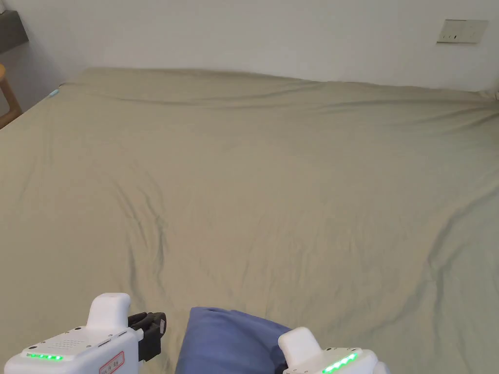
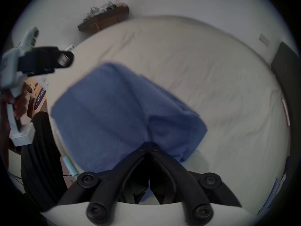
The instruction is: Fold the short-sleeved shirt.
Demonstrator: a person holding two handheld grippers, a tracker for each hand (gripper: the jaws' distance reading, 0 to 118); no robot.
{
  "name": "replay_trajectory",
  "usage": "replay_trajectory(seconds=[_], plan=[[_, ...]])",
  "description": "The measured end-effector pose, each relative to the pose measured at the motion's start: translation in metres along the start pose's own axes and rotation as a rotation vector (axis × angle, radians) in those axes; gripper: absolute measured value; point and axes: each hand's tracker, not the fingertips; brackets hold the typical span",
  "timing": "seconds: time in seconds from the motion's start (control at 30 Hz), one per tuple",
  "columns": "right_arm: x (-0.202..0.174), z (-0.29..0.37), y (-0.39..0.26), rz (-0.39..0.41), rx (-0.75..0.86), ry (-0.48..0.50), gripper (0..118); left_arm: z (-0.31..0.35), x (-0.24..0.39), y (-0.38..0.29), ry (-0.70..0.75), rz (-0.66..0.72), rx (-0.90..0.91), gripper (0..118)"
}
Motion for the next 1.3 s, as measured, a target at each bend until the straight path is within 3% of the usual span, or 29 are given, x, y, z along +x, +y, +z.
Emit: replay_trajectory(seconds=[0.1, 0.17, 0.2, 0.27, 0.3, 0.33, 0.5, 0.67, 0.7, 0.73, 0.77, 0.8, 0.87, 1.0, 1.17, 1.3], plan=[[0.008, 0.007, 0.003, -0.059, 0.044, 0.042, 2, -0.009, -0.008, -0.002, -0.085, 0.093, -0.053, 0], [0.013, 0.008, 0.003, -0.053, 0.029, 0.051, 2, -0.018, -0.015, -0.002, -0.132, 0.161, -0.094, 19], [0.014, 0.006, 0.001, -0.042, 0.033, 0.057, 2, -0.024, -0.018, -0.002, -0.171, 0.193, -0.115, 34], [0.014, 0.006, 0.0, -0.037, 0.037, 0.063, 2, -0.036, -0.024, -0.003, -0.234, 0.246, -0.171, 87], [0.015, 0.006, -0.001, -0.041, 0.04, 0.068, 2, -0.045, -0.028, -0.004, -0.279, 0.269, -0.2, 103], [0.015, 0.006, -0.002, -0.047, 0.043, 0.071, 2, -0.055, -0.033, -0.006, -0.315, 0.299, -0.228, 111], [0.021, 0.005, -0.006, -0.068, 0.065, 0.103, 2, -0.089, -0.026, -0.031, -0.572, 0.609, -0.368, 111], [0.025, 0.005, -0.006, -0.104, 0.072, 0.131, 2, -0.104, 0.022, -0.05, -0.711, 0.705, -0.413, 105], [0.024, 0.005, -0.006, -0.102, 0.071, 0.128, 2, -0.104, 0.026, -0.047, -0.639, 0.628, -0.409, 103], [0.023, 0.005, -0.006, -0.098, 0.071, 0.125, 2, -0.101, 0.03, -0.04, -0.596, 0.552, -0.392, 87], [0.023, 0.005, -0.006, -0.096, 0.071, 0.122, 2, -0.093, 0.031, -0.033, -0.498, 0.468, -0.419, 58], [0.023, 0.006, -0.005, -0.091, 0.069, 0.115, 2, -0.091, 0.033, -0.03, -0.367, 0.371, -0.432, 40], [0.019, 0.007, -0.005, -0.078, 0.069, 0.106, 2, -0.088, 0.042, -0.029, -0.461, 0.372, -0.411, 37], [0.017, 0.022, -0.001, -0.039, 0.097, 0.087, 2, -0.083, 0.047, -0.011, -0.308, 0.053, -0.368, 37], [0.029, 0.082, 0.015, -0.081, 0.31, -0.002, 2, -0.067, 0.047, -0.002, -0.312, 0.087, -0.35, 37], [0.03, 0.132, 0.035, 0.007, 0.431, -0.154, 2, -0.047, 0.053, 0.013, -0.268, 0.017, -0.303, 37]])
